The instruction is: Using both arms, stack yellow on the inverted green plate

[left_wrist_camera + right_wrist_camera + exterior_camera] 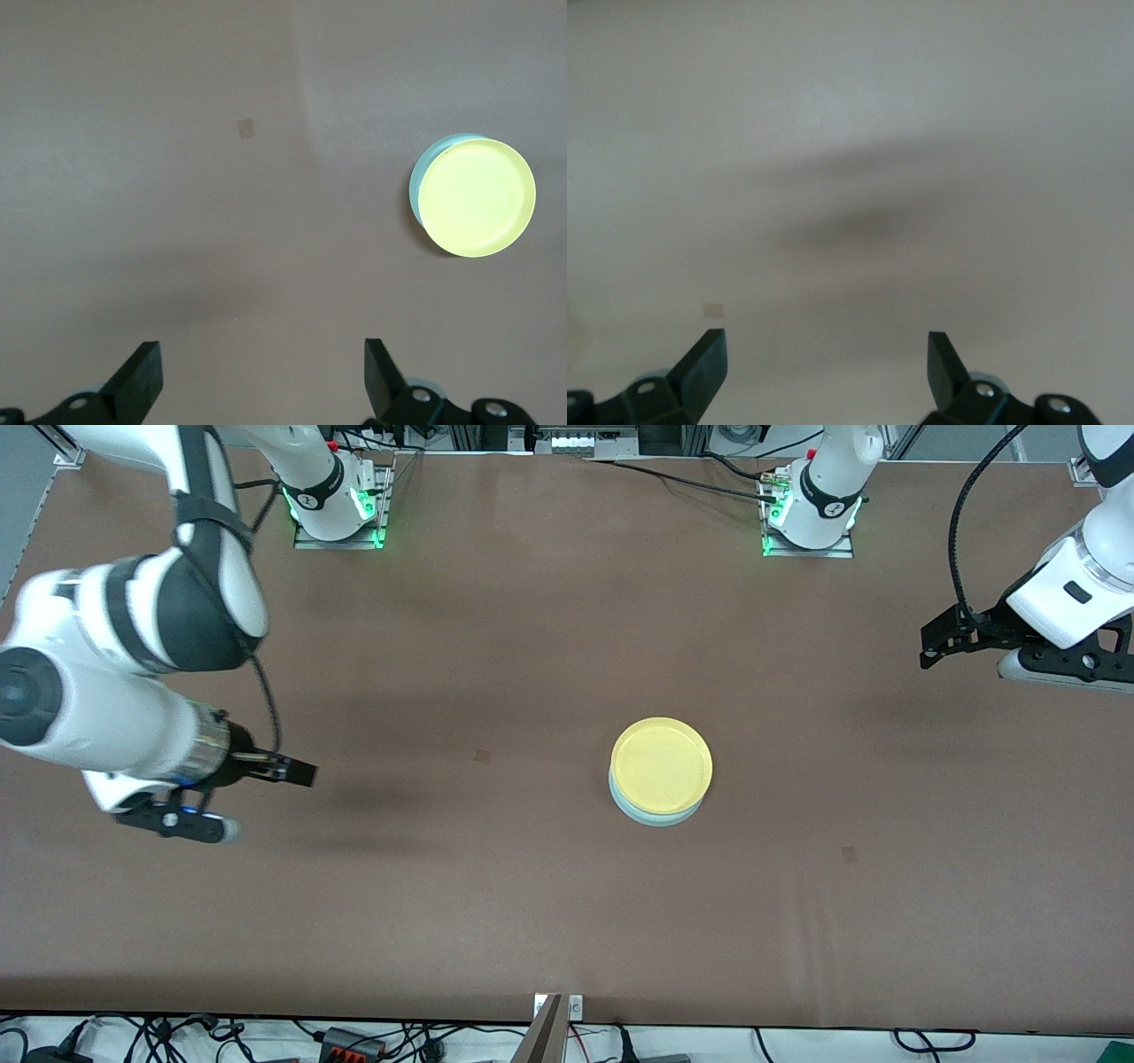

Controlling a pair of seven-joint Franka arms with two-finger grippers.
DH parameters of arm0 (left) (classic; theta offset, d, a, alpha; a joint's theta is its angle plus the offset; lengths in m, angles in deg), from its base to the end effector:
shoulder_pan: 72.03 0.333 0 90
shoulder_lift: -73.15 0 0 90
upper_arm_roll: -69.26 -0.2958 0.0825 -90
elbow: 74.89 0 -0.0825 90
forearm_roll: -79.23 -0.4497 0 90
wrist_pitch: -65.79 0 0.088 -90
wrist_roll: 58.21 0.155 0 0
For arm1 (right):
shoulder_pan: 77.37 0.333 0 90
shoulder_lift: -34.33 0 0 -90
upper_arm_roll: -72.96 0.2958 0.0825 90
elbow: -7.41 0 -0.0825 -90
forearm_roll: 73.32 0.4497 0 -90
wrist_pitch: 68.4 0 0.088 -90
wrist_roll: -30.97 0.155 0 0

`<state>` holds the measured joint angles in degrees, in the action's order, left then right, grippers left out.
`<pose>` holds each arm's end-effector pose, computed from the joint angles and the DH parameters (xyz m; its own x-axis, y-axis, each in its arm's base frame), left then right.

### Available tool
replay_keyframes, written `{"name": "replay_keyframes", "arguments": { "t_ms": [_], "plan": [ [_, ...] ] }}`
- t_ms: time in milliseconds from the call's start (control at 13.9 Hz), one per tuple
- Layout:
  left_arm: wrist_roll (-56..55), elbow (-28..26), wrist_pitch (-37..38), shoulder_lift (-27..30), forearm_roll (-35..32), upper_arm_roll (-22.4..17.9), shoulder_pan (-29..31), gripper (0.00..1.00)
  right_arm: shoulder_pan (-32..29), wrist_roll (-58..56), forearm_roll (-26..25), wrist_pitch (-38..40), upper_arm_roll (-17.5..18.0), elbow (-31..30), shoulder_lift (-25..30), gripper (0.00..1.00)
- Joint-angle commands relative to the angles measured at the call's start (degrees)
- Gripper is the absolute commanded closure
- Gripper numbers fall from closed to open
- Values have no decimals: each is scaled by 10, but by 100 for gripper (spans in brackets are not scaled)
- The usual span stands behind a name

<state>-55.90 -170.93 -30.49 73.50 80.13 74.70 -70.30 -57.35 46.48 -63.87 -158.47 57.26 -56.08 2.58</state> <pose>0.6245 -0.0429 0.5127 0.9946 -0.1032 0.0109 -0.1033 -0.9945 0.0146 0.7439 0.1257 0.4301 0.9832 -0.1660 -0.0757 -0.1666 -0.9860 -0.0014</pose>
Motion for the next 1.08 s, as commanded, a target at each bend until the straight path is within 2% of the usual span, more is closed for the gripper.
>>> {"name": "replay_keyframes", "arguments": {
  "t_ms": [0,72,215,502,717,1004],
  "plan": [
    [-1,0,5,7,-10,4,-1,0,-48,-78,-39,3,19,-19,54,0],
    [-1,0,5,7,-10,4,-1,0,-68,-92,-41,3,24,-29,70,0],
    [-1,0,5,7,-10,4,-1,0,-130,-106,-54,2,72,-72,119,0],
    [0,1,5,7,-11,4,-1,0,-208,-164,-67,-4,115,-102,159,0],
    [0,0,5,7,-11,4,-1,0,-220,-201,-72,-47,121,-176,213,0],
    [0,1,5,7,-11,4,-1,0,-210,-200,-95,-38,123,-201,228,0]
  ]
}}
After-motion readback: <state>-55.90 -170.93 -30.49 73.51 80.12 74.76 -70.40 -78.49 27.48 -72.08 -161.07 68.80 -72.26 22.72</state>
